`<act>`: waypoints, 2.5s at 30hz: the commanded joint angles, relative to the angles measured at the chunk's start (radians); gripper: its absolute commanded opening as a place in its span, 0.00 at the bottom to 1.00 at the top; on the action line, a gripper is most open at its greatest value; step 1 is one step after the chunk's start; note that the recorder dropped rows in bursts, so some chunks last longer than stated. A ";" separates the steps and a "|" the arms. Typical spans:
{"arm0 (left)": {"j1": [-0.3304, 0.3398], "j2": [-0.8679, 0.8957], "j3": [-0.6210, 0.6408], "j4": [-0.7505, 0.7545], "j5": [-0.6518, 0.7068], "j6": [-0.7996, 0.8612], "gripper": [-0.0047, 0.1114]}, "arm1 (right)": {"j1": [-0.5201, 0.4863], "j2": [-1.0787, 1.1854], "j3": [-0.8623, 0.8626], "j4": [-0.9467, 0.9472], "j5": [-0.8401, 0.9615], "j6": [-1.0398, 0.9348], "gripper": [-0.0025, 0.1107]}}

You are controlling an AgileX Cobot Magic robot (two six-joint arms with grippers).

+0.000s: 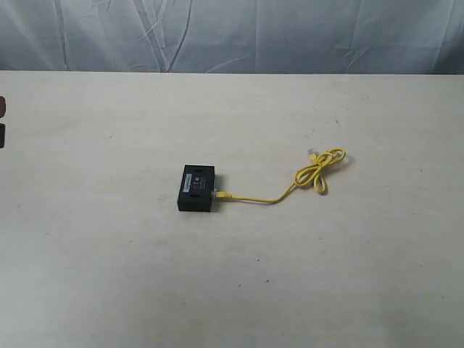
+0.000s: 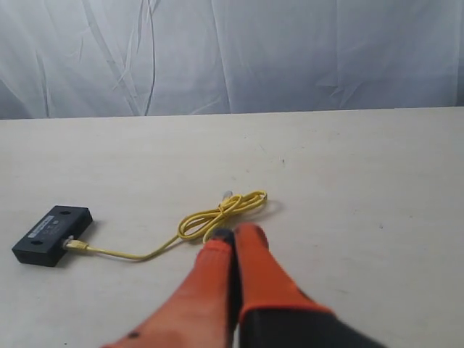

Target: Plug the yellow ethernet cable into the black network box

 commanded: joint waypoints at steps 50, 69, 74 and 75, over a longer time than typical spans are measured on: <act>0.004 -0.006 0.005 0.014 -0.012 -0.006 0.04 | -0.046 -0.006 0.129 -0.040 -0.115 0.003 0.02; 0.024 -0.321 0.054 0.215 0.110 0.042 0.04 | -0.046 -0.006 0.129 -0.031 -0.115 0.003 0.02; 0.024 -0.553 0.309 0.223 -0.091 0.040 0.04 | -0.046 -0.006 0.129 -0.031 -0.115 0.003 0.02; 0.024 -0.591 0.362 0.223 -0.131 0.040 0.04 | -0.046 -0.006 0.129 -0.031 -0.115 0.003 0.02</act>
